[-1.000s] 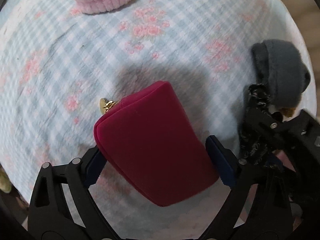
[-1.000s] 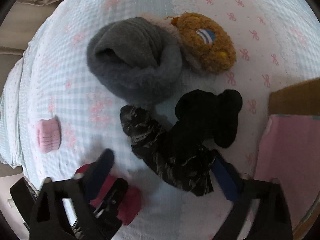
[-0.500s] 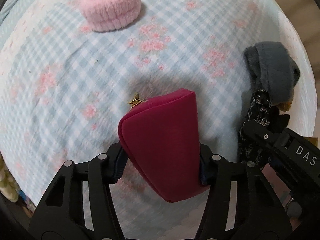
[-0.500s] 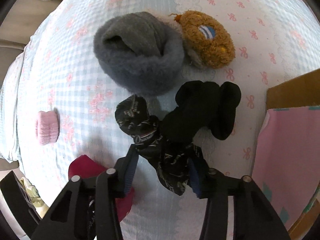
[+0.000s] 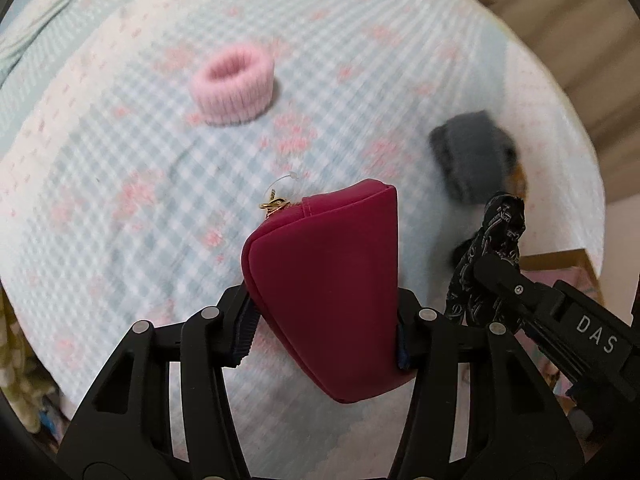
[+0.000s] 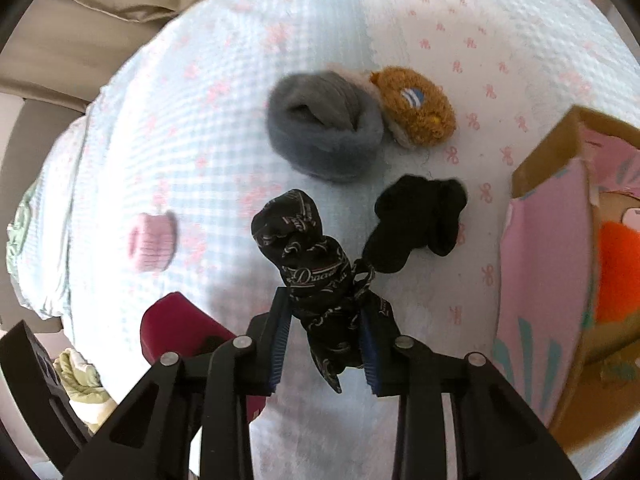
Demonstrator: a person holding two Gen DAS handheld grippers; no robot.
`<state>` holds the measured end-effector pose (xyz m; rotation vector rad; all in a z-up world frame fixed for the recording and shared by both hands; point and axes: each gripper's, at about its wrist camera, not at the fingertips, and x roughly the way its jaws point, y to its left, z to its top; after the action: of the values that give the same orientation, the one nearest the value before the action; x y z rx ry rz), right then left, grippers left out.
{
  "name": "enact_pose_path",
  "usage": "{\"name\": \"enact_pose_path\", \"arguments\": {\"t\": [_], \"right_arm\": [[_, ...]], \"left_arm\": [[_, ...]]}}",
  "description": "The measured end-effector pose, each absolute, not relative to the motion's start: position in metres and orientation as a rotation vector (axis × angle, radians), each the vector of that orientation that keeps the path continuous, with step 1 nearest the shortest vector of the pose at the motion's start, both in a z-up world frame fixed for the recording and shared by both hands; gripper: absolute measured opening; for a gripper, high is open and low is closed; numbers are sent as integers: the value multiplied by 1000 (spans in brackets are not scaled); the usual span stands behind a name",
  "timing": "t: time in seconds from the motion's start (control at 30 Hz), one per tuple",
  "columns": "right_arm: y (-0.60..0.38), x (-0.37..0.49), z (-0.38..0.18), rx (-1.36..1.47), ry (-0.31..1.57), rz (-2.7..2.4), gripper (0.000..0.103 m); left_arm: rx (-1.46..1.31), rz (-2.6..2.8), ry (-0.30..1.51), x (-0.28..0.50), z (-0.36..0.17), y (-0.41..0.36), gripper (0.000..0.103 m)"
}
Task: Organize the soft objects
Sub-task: 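Carry the magenta pouch and black socks over the box with both tools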
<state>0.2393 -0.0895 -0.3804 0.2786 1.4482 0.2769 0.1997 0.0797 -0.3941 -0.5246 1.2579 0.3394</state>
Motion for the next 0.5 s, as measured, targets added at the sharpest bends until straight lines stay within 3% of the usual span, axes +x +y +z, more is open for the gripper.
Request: {"name": "enact_pose_path", "arguments": {"t": [0.5], "right_arm": [[-126, 176, -202, 255, 1114, 329, 29]], "left_arm": [[-336, 170, 1011, 162, -218, 50, 49]]}}
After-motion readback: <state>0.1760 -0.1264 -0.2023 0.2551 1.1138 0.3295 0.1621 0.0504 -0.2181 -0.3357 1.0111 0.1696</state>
